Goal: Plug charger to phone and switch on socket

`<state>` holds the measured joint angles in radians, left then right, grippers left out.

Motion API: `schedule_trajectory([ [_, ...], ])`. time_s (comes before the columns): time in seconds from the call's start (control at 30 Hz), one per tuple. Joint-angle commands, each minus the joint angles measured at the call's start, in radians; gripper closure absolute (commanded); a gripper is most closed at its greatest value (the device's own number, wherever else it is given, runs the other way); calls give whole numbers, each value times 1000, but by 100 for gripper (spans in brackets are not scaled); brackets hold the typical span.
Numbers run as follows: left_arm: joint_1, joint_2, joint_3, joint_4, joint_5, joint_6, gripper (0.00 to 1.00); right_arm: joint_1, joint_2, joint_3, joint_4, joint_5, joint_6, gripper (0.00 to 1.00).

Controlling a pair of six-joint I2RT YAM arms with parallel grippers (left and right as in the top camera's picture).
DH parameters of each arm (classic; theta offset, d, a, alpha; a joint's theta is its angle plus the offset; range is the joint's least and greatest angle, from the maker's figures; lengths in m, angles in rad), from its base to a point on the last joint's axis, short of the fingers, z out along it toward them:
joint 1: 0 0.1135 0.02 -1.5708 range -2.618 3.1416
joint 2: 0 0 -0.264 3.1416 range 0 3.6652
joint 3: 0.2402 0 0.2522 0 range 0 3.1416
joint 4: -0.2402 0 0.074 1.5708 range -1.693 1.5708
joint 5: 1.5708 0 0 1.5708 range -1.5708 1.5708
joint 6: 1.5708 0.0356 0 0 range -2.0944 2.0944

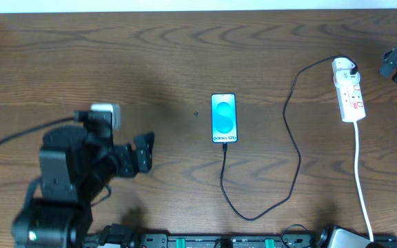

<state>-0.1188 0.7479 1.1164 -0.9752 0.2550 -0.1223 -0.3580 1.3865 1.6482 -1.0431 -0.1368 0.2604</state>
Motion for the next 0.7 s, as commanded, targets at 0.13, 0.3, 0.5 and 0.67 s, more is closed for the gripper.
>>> schedule_trajectory([
  [0.13, 43, -257, -268, 215, -21, 17, 5, -1, 0, 3, -2, 8, 13, 1],
  [0.3, 91, -445, -444, 393, -21, 18, 5, -1, 0, 3, -2, 8, 13, 1],
  [0.5, 135, -599, -605, 597, -26, 18, 5, -1, 0, 3, -2, 8, 13, 1],
  [0.67, 156, -668, -722, 806, -40, 18, 5, -1, 0, 3, -2, 8, 12, 1],
])
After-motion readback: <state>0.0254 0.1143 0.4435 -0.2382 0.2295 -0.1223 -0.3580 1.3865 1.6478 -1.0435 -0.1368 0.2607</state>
